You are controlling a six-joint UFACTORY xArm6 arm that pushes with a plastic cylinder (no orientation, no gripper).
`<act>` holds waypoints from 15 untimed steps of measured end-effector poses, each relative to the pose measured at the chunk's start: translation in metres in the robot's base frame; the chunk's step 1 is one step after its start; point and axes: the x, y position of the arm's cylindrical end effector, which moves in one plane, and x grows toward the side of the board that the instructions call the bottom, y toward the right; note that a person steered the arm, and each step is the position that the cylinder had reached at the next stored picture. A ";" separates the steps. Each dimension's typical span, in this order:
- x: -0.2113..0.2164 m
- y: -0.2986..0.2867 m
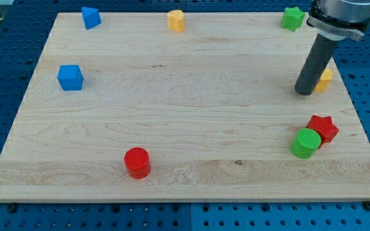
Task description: Slide the red circle to the bottom right side of the board
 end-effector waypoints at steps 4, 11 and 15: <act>0.029 -0.157; 0.146 -0.314; 0.153 -0.169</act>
